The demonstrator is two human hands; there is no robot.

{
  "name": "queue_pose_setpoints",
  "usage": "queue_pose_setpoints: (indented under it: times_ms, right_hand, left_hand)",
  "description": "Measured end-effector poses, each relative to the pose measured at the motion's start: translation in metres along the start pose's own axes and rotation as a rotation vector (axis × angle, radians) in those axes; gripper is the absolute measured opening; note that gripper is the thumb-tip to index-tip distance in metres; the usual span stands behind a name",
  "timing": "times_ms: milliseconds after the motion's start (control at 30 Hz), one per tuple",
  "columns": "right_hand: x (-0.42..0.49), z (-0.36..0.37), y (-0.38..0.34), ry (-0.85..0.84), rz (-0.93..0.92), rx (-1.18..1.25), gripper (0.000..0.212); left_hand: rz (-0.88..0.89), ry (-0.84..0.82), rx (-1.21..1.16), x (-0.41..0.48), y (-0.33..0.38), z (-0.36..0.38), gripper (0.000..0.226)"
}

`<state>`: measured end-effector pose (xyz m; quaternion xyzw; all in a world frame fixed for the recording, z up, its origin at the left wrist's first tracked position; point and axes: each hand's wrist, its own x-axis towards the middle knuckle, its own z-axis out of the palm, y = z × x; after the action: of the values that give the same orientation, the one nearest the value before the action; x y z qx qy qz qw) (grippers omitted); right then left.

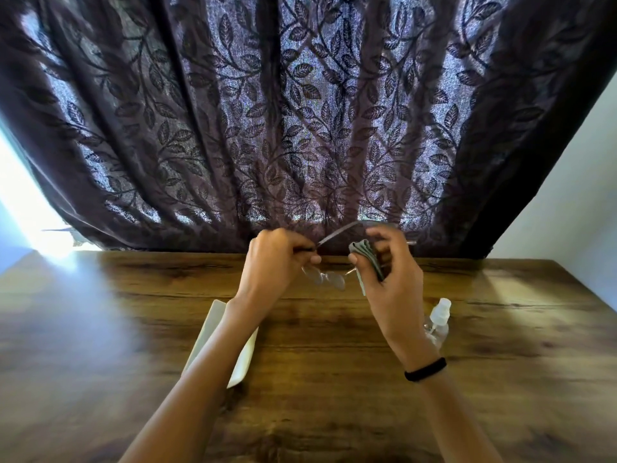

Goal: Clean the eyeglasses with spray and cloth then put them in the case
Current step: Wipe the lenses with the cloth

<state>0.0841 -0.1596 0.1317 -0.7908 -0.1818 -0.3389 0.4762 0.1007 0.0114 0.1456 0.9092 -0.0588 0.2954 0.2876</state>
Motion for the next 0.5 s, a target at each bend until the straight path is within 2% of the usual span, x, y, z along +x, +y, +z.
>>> queue_pose_setpoints:
  times_ms: [67, 200, 500]
  right_hand:
    - [-0.002, -0.001, 0.002, 0.017, 0.124, 0.112, 0.025]
    - [-0.004, 0.001, 0.011, -0.007, 0.289, 0.145, 0.013]
    - [0.002, 0.018, 0.006, -0.025, 0.088, -0.048, 0.017]
  left_hand:
    - [-0.008, 0.055, -0.082, -0.002, -0.004, 0.001, 0.015]
    - [-0.082, 0.12, -0.334, -0.009, -0.013, 0.009, 0.019]
    - [-0.064, 0.324, -0.556, -0.019, -0.019, 0.025, 0.027]
